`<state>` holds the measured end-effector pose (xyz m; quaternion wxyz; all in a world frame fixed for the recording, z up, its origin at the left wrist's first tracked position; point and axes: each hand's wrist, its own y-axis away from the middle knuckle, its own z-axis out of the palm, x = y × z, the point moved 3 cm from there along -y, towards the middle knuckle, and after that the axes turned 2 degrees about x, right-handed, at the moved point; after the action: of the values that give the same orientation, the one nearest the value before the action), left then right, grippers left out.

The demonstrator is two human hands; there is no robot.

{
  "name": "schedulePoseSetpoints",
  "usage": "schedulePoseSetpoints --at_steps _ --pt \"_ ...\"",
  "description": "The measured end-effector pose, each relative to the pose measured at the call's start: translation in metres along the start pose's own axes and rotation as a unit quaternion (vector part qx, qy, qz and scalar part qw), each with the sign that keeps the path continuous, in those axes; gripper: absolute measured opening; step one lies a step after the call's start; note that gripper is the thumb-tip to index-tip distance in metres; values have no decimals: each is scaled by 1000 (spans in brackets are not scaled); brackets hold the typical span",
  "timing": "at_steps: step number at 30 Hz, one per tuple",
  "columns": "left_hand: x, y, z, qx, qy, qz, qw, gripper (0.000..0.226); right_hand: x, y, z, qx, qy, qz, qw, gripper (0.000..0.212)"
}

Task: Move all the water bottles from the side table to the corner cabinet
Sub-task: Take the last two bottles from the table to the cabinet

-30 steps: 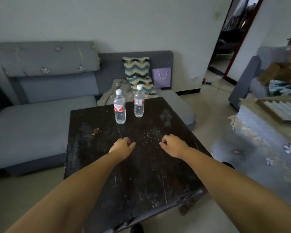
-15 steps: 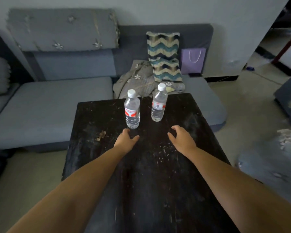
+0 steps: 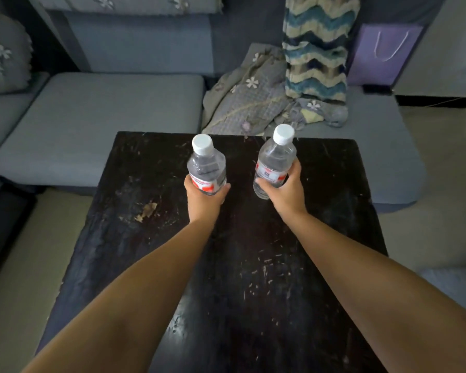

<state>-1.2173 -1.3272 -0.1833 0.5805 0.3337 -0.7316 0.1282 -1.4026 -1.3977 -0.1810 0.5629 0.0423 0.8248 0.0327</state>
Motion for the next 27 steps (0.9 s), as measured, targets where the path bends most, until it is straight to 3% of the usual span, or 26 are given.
schedulePoseSetpoints --at_steps 5,10,15,21,27 --pt "-7 -6 3 41 -25 -16 999 71 2 -6 13 18 -13 -19 1000 73" --pt "-2 -10 -11 -15 -89 -13 996 63 2 1 -5 -10 -8 0 1000 57" --pt "-6 18 -21 -71 -115 -28 990 58 14 46 -31 5 5 54 998 56" --pt "2 63 -32 -223 -126 -12 967 52 12 119 -70 49 43 98 993 61" --pt "19 125 -36 -368 -137 36 919 49 4 213 -108 140 45 140 979 53"
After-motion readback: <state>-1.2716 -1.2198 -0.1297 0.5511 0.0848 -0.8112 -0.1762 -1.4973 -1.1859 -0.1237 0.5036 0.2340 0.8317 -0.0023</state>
